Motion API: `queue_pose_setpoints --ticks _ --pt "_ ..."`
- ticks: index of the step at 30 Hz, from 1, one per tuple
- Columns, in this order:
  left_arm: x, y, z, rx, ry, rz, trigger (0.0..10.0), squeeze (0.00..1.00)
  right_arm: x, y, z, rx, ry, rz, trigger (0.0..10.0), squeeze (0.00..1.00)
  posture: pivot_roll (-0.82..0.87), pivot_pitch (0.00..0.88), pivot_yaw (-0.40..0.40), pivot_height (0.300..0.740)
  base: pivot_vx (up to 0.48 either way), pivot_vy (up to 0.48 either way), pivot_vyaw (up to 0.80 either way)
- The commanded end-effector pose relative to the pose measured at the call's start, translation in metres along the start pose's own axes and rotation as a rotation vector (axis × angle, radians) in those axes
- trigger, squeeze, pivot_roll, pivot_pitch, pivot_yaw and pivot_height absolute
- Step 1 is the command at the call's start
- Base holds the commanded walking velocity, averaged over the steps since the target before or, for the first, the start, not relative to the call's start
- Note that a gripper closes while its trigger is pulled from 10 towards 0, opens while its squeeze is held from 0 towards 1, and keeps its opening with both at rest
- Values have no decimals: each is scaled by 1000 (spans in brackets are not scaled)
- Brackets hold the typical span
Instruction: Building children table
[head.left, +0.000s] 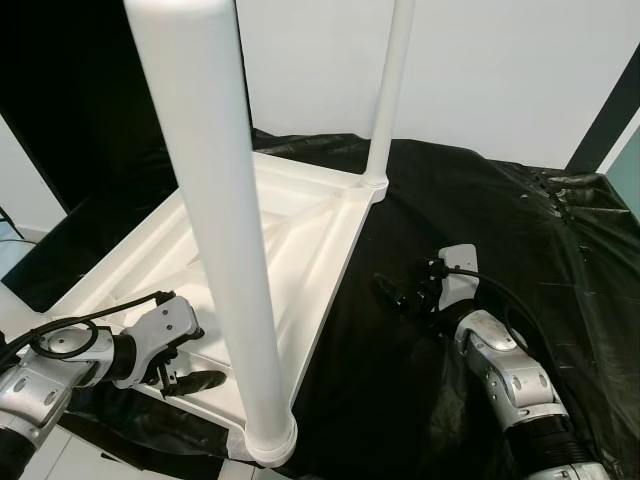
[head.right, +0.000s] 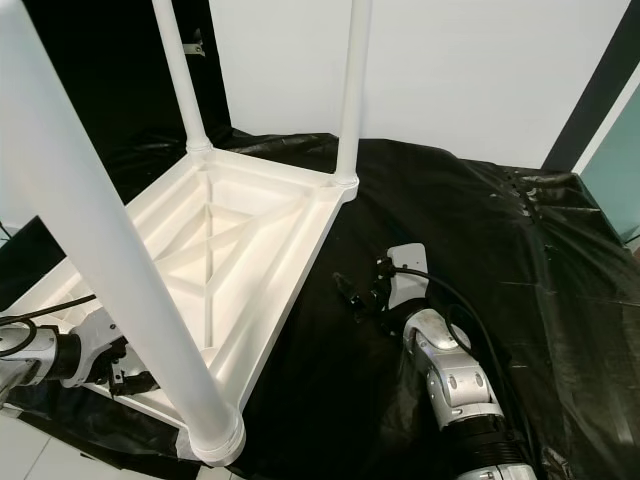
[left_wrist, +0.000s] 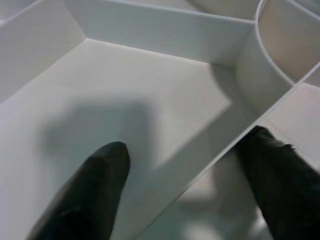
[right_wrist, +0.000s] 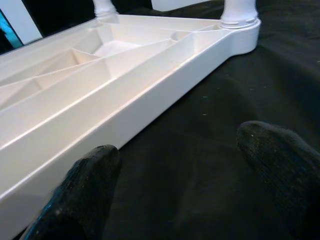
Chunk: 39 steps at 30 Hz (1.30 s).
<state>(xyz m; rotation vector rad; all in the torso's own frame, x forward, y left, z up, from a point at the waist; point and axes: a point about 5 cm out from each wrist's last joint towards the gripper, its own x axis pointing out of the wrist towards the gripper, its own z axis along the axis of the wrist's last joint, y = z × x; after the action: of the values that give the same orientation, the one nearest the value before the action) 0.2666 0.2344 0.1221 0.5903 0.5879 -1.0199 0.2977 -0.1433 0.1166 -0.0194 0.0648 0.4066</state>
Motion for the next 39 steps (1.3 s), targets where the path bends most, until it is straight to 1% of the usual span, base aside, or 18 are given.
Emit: queue_pose_setpoints --ticks 1,4,7,13,15,16,19,20,21,22,25,26,31,32,33,34,37,39 --pt "-2 12 -4 -8 41 122 0 0 -3 -2 1 -6 -14 -20 10000 0 43 0 -15 740 0 0 0" --pt "7 18 4 -12 20 150 0 0 -3 0 4 22 -44 -46 10000 0 40 0 -17 740 0 0 0" --pt "13 22 10 -23 -1 162 0 0 -3 3 3 13 -50 -49 10000 0 35 0 -15 740 0 0 0" --pt "33 32 26 -50 -35 225 0 0 -6 8 1 14 -47 -47 10000 0 21 0 -14 740 0 0 0" --pt "38 34 30 -54 -50 246 0 0 -9 6 1 1 -52 -55 10000 0 17 0 -15 740 0 0 0" --pt "44 36 34 -56 -53 270 235 0 -13 3 1 8 -58 -78 10000 0 14 0 -15 740 0 0 0" --pt "53 39 39 -85 -65 335 0 0 -22 -6 3 -22 -86 -144 10000 0 6 0 -19 740 0 0 0" --pt "56 40 40 -77 -60 350 5882 0 -26 -9 3 -12 -98 -173 10000 0 3 0 -22 740 0 0 0" --pt "56 40 40 -77 -60 350 5882 0 -26 -9 3 -12 -98 -173 10000 0 3 0 -22 740 0 0 0" --pt "59 40 40 -77 -53 365 10000 0 -30 -12 4 0 -110 -203 10000 0 2 0 -23 740 0 0 0" --pt "63 41 41 -83 -52 391 10000 0 -45 -16 3 -19 -126 -260 10000 0 -4 0 -26 740 0 0 0" --pt "63 40 41 -106 -71 382 10000 1000 -56 -16 -2 -18 -115 -273 10000 0 -5 0 -29 740 0 0 0" --pt "59 39 43 -97 -116 388 10000 1000 -72 -12 -6 -33 -102 -266 10000 0 -12 0 -30 740 0 0 0" --pt "58 37 44 -100 -135 378 10000 200 -76 -10 -7 -36 -98 -253 10000 0 -13 0 -30 740 0 0 0" --pt "57 36 45 -103 -148 370 10000 200 -79 -8 -7 -36 -96 -244 10000 0 -13 0 -30 740 0 0 0" --pt "55 34 47 -85 -175 357 10000 0 -83 -4 -8 -50 -88 -213 10000 0 -17 0 -28 740 0 0 0" --pt "50 29 48 -67 -216 337 10000 0 -89 2 -9 -68 -75 -162 10000 0 -20 0 -24 740 0 0 0" --pt "38 24 52 -93 -312 321 10000 0 -100 9 -10 -90 -51 -55 10000 0 -21 0 -20 740 0 0 0"
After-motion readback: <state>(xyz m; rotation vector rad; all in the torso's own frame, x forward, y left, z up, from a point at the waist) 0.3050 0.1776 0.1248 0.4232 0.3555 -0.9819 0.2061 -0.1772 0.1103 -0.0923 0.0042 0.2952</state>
